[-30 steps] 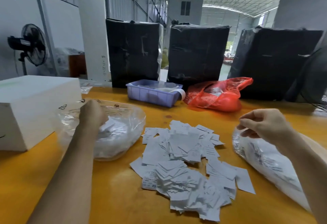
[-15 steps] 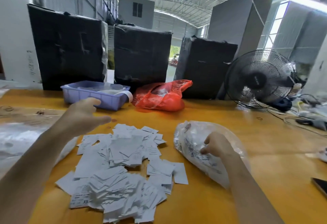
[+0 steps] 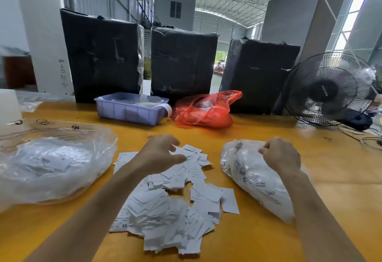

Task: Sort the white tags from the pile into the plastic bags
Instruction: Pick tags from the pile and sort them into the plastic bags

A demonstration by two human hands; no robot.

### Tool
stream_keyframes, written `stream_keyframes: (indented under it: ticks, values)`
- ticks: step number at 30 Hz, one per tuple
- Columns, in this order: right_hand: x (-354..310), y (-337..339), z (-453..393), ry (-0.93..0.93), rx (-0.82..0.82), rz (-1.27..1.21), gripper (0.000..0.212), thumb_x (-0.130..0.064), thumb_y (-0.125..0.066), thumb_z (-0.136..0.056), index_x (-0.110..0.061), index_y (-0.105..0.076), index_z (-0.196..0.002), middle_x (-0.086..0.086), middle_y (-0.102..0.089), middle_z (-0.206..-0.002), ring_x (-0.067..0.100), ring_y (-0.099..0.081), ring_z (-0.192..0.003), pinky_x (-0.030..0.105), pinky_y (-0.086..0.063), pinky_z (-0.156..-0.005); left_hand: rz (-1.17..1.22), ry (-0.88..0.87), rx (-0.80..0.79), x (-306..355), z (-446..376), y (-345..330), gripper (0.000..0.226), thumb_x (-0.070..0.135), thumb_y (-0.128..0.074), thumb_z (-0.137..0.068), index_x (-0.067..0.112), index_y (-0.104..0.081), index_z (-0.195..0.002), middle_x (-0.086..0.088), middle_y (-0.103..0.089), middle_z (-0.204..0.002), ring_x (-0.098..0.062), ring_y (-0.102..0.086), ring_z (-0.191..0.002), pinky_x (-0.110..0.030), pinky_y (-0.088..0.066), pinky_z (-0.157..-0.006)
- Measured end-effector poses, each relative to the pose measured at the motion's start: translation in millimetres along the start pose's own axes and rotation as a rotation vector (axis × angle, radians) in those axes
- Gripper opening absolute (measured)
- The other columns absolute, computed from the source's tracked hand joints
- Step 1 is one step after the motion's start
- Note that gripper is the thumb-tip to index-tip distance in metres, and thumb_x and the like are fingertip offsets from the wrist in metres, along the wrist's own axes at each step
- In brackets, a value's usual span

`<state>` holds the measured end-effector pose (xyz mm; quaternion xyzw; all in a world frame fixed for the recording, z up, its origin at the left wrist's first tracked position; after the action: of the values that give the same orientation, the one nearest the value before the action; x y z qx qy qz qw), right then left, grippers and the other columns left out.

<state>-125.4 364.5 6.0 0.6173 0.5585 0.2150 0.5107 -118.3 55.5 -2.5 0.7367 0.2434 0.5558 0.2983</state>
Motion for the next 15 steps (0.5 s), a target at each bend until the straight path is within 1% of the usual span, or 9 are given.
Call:
stream_keyframes:
  ticks: [2, 5, 7, 8, 9, 10, 12, 13, 15]
  values:
    - [-4.5, 11.9, 3.2, 0.015, 0.077, -0.029, 0.021, -0.028, -0.069, -0.086, -0.007, -0.066, -0.083, 0.014, -0.069, -0.089, 0.031, -0.062, -0.082, 0.031, -0.039, -0.063, 0.018, 0.001, -0.013, 1.9, 1.0, -3.2, 0.047, 0.034, -0.074, -0.080, 0.019, -0.057, -0.121, 0.005, -0.058, -0.106, -0.012, -0.057, -0.098, -0.020, -0.049, -0.073]
    - [-13.1, 23.6, 7.3, 0.027, 0.131, -0.125, 0.028, -0.033, -0.075, -0.078, -0.009, -0.059, -0.076, 0.011, -0.065, -0.079, 0.028, -0.056, -0.074, 0.031, -0.038, -0.062, 0.048, -0.004, -0.029, 4.0, 1.4, -7.3, 0.045, 0.033, -0.074, -0.080, 0.018, -0.058, -0.120, 0.008, -0.057, -0.100, -0.009, -0.058, -0.094, -0.016, -0.047, -0.067]
    - [-27.8, 27.7, 11.1, 0.093, 0.116, -0.281, 0.026, -0.026, -0.077, -0.077, -0.007, -0.059, -0.075, 0.008, -0.063, -0.073, 0.023, -0.058, -0.068, 0.030, -0.042, -0.060, 0.072, -0.014, -0.043, 5.4, 1.1, -10.2, 0.044, 0.033, -0.074, -0.080, 0.017, -0.059, -0.119, 0.011, -0.057, -0.094, -0.005, -0.058, -0.089, -0.016, -0.047, -0.063]
    - [-37.1, 27.5, 13.7, 0.119, 0.062, -0.428, 0.021, -0.019, -0.076, -0.078, -0.004, -0.062, -0.077, 0.009, -0.065, -0.072, 0.021, -0.061, -0.064, 0.028, -0.046, -0.058, 0.082, -0.021, -0.053, 6.6, 0.7, -11.9, 0.043, 0.033, -0.073, -0.081, 0.017, -0.059, -0.119, 0.012, -0.057, -0.093, -0.003, -0.057, -0.088, -0.016, -0.047, -0.063]
    - [-48.3, 24.5, 18.6, 0.123, -0.051, -0.632, 0.015, -0.011, -0.075, -0.079, 0.000, -0.064, -0.081, 0.011, -0.067, -0.072, 0.017, -0.063, -0.059, 0.026, -0.049, -0.054, 0.100, -0.026, -0.063, 7.5, 0.1, -13.7, 0.043, 0.034, -0.071, -0.082, 0.015, -0.060, -0.118, 0.011, -0.059, -0.093, -0.002, -0.058, -0.087, -0.018, -0.049, -0.065]
    - [-62.0, 18.9, 26.0, 0.113, -0.207, -0.855, 0.013, -0.004, -0.072, -0.079, 0.003, -0.065, -0.087, 0.012, -0.069, -0.072, 0.015, -0.065, -0.057, 0.022, -0.051, -0.052, 0.151, -0.019, -0.074, 8.3, -0.4, -15.4, 0.042, 0.037, -0.069, -0.083, 0.013, -0.060, -0.117, 0.009, -0.062, -0.094, -0.004, -0.060, -0.086, -0.021, -0.052, -0.068]
    - [-92.8, 5.6, 46.9, 0.087, -0.538, -1.182, 0.017, 0.005, -0.068, -0.078, 0.003, -0.065, -0.095, 0.012, -0.072, -0.075, 0.017, -0.069, -0.063, 0.021, -0.056, -0.057, 0.415, 0.057, -0.111, 9.4, 0.4, -20.0, 0.048, 0.047, -0.061, -0.081, 0.007, -0.061, -0.109, -0.004, -0.067, -0.098, -0.012, -0.067, -0.082, -0.028, -0.057, -0.074]
    - [-105.6, 1.1, 56.0, 0.096, -0.640, -1.236, 0.017, 0.008, -0.065, -0.079, 0.001, -0.065, -0.094, 0.012, -0.073, -0.077, 0.020, -0.071, -0.068, 0.023, -0.057, -0.061, 0.572, 0.115, -0.134, 9.3, 1.1, -22.3, 0.053, 0.052, -0.058, -0.077, 0.006, -0.062, -0.104, -0.010, -0.068, -0.099, -0.016, -0.069, -0.078, -0.029, -0.058, -0.072]
    - [-122.8, -5.3, 67.9, 0.144, -0.722, -1.233, 0.020, 0.013, -0.062, -0.080, -0.002, -0.065, -0.091, 0.011, -0.074, -0.080, 0.021, -0.072, -0.073, 0.026, -0.059, -0.067, 0.769, 0.183, -0.165, 8.9, 2.3, -24.1, 0.058, 0.055, -0.059, -0.068, 0.004, -0.062, -0.097, -0.015, -0.068, -0.096, -0.019, -0.071, -0.070, -0.027, -0.058, -0.063]
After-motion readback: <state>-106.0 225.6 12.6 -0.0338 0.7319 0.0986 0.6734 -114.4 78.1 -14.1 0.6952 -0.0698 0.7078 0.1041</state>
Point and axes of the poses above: each hand's wrist, its own z-axis away from the middle knuckle, its own y-axis out of the back of the hand, x = y × z, the point moved 7 cm from there along -z, towards the middle knuckle
